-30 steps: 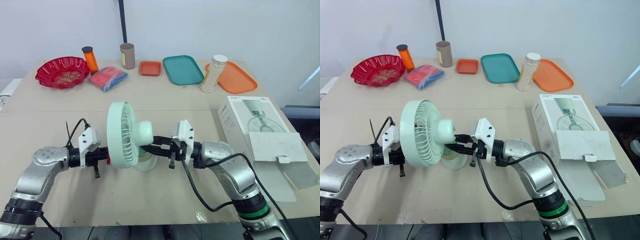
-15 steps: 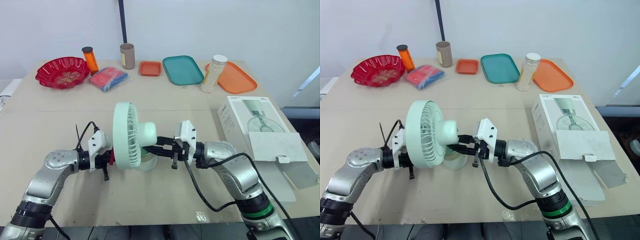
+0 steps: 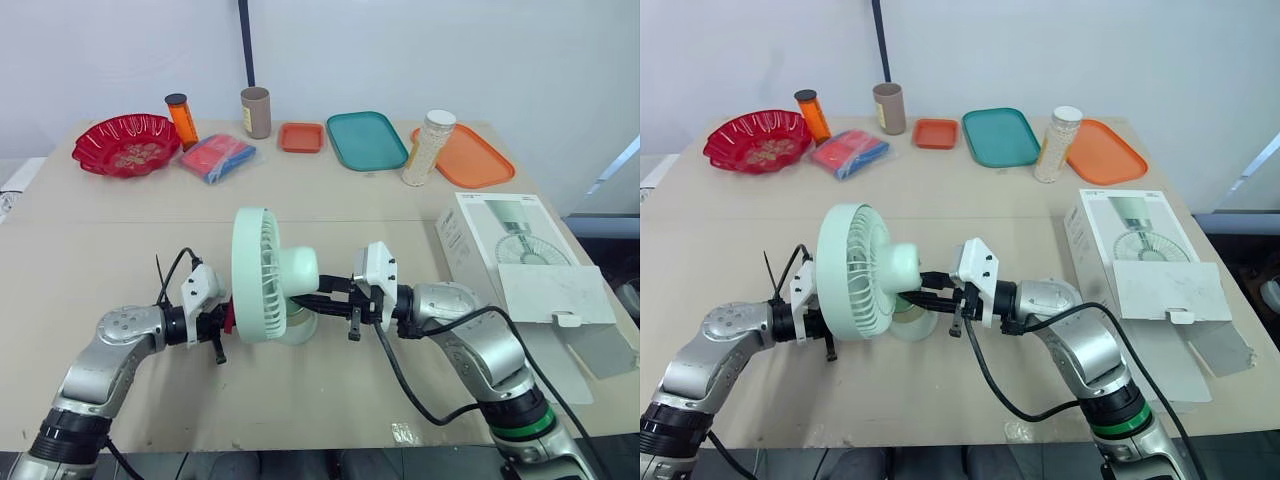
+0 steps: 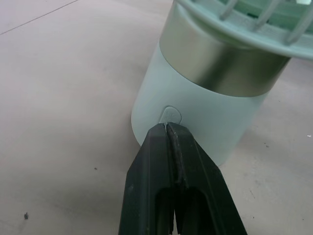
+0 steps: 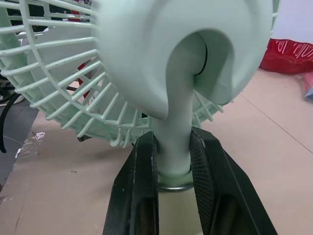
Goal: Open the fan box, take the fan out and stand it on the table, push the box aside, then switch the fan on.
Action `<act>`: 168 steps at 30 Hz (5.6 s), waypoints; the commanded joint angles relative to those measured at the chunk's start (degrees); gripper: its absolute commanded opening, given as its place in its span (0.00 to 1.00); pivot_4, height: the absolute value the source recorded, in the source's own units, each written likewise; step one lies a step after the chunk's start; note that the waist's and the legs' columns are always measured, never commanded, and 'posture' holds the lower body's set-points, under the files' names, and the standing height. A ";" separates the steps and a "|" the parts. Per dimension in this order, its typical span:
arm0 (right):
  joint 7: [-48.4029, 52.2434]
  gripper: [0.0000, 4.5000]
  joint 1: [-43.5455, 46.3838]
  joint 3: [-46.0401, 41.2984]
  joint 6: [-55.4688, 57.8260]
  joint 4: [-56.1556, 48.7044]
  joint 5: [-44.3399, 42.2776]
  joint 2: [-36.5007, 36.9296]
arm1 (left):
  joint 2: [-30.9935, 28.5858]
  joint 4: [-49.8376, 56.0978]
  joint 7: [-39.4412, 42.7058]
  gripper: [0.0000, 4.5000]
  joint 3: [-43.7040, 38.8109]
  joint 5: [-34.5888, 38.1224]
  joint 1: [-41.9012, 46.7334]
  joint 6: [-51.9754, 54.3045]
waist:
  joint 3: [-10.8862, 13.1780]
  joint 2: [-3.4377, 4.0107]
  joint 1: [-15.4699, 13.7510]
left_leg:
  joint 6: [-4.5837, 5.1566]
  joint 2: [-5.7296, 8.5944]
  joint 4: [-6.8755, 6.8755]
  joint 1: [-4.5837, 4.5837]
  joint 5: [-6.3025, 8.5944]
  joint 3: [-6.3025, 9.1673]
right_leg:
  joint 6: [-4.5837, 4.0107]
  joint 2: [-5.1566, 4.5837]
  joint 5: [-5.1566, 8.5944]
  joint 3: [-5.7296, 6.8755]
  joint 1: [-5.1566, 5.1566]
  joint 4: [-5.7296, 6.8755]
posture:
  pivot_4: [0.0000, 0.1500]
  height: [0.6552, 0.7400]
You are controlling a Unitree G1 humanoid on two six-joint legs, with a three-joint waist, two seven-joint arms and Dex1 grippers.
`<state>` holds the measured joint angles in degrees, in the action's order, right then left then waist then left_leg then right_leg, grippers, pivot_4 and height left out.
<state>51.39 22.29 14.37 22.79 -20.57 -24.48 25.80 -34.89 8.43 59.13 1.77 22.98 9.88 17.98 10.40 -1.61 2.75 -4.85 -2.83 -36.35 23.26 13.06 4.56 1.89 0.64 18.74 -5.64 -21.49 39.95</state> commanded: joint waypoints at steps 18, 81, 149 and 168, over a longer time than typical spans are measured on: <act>0.15 0.08 0.28 0.18 0.34 -2.52 -0.23 -0.11 | 1.37 1.66 0.01 0.03 0.24 1.26 1.08 0.60 | 0.00 0.00 0.00 | 0.01 0.01 0.00 -0.02 0.00 0.02 | 0.01 0.00 0.01 0.02 0.04 0.00 | 1.00 1.00; 0.59 0.08 1.36 0.04 -0.54 -1.46 0.94 -0.53 | -3.07 4.22 -2.88 0.03 -7.51 3.36 0.13 3.67 | -0.01 0.00 0.03 | 0.02 0.03 -0.01 -0.08 0.01 0.06 | 0.02 -0.01 0.03 0.03 0.10 0.00 | 1.00 1.00; 5.36 0.08 13.70 -8.11 -7.86 24.90 2.63 -3.10 | 0.02 7.08 -8.72 0.03 -5.79 2.44 -5.42 1.62 | 0.00 0.01 0.05 | 0.04 0.01 0.00 -0.08 0.03 0.02 | 0.00 -0.02 0.04 0.01 0.07 0.03 | 1.00 1.00; 5.00 0.08 12.67 -7.47 -9.40 25.24 5.07 -3.33 | -1.32 7.51 -7.65 0.03 -6.54 1.60 -6.55 0.52 | 0.00 0.01 0.06 | 0.04 0.01 0.00 -0.10 0.03 0.02 | 0.00 -0.02 0.04 0.00 0.08 0.03 | 1.00 1.00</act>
<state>56.31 34.80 6.83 13.78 4.74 -19.94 22.48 -35.24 14.59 50.75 -3.72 24.72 3.92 19.85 10.39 -1.59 2.80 -4.81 -2.83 -36.35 23.16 13.09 4.57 1.89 0.62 18.78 -5.64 -21.41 39.98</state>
